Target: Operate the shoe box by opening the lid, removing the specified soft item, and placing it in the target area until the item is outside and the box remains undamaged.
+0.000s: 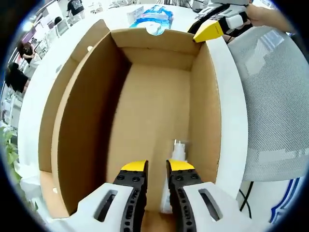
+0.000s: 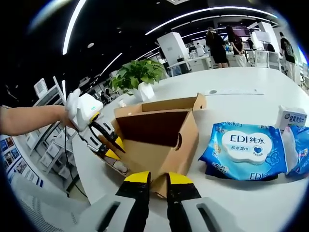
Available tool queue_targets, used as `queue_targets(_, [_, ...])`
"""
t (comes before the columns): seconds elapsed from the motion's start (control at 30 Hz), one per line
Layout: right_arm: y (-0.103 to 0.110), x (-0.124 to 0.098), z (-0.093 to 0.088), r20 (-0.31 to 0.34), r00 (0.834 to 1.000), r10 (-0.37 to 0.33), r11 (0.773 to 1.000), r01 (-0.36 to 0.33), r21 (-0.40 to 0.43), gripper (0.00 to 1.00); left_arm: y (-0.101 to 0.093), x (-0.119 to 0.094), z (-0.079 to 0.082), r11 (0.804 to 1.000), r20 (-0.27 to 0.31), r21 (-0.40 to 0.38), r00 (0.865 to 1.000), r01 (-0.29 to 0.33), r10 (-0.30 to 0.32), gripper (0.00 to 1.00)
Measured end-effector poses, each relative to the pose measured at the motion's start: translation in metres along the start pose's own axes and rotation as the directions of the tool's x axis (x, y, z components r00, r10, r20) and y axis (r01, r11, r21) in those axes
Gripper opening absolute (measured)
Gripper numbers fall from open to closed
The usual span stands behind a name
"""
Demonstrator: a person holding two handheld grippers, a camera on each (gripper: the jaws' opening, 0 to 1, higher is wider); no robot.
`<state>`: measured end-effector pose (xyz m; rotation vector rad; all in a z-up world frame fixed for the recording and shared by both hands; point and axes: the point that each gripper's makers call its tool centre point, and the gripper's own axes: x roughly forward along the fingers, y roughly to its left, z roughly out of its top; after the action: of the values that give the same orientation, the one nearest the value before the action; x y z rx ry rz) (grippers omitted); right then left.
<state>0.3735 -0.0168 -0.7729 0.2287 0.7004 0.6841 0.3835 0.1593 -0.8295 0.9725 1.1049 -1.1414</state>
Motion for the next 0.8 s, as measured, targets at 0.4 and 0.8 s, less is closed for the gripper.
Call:
queue_targets(0.4, [0.000, 0.000, -0.001, -0.003, 1.000, 0.001, 1.000, -0.001, -0.005, 0.09, 0.006, -0.003, 0.009, 0.996, 0.085, -0.088, 0.996, 0.005, 0.002, 0.24])
queue_targets(0.8, [0.000, 0.000, -0.001, -0.003, 1.000, 0.004, 1.000, -0.004, -0.011, 0.09, -0.005, -0.005, 0.024, 0.989, 0.097, -0.054, 0.986, 0.140, -0.134, 0.35])
